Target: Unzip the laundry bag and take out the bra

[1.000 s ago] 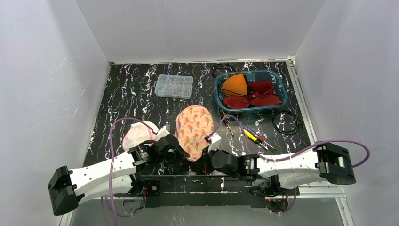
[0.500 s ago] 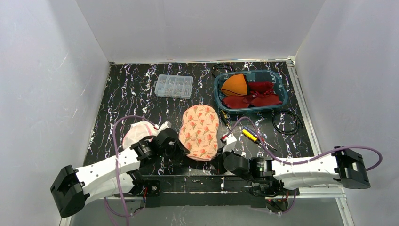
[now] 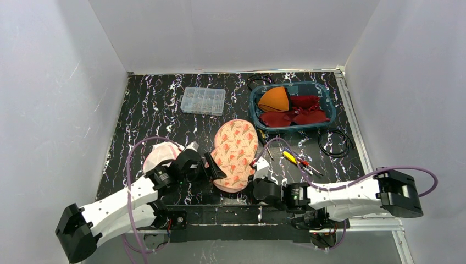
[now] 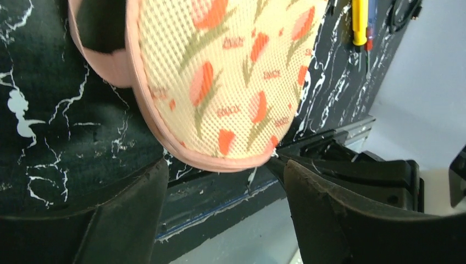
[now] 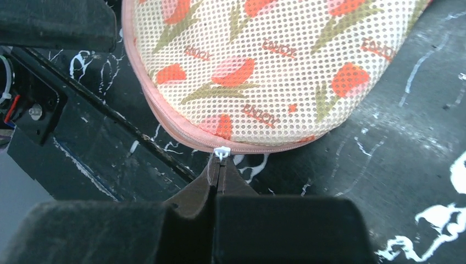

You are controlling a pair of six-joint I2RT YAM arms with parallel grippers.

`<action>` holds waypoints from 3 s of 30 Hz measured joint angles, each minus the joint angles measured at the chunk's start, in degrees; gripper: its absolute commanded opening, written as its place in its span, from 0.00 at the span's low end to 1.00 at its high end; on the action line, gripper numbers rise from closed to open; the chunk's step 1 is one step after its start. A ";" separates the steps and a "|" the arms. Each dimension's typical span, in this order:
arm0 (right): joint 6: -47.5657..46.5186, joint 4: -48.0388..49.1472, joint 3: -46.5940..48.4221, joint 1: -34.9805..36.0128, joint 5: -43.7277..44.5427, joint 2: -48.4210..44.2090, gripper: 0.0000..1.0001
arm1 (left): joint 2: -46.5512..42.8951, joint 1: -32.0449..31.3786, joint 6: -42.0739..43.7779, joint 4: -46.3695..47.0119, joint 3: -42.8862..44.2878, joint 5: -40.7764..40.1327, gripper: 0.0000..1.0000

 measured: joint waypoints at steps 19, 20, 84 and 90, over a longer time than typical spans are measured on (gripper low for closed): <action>-6.67 10.93 14.99 0.00 -7.65 20.52 0.01 | -10.08 -4.28 -8.79 -5.55 -5.03 -2.27 0.73; -6.67 11.10 14.99 0.00 -7.89 20.50 0.01 | -9.90 -4.28 -9.07 -5.90 -5.03 -3.08 0.70; 1.66 1.49 6.16 0.15 -1.64 5.70 0.61 | -1.36 -4.74 -15.61 -4.35 -3.80 -11.54 0.00; 6.75 1.36 4.11 0.15 -1.49 -1.01 0.73 | -0.79 -4.68 -15.63 -4.26 -3.78 -11.58 0.00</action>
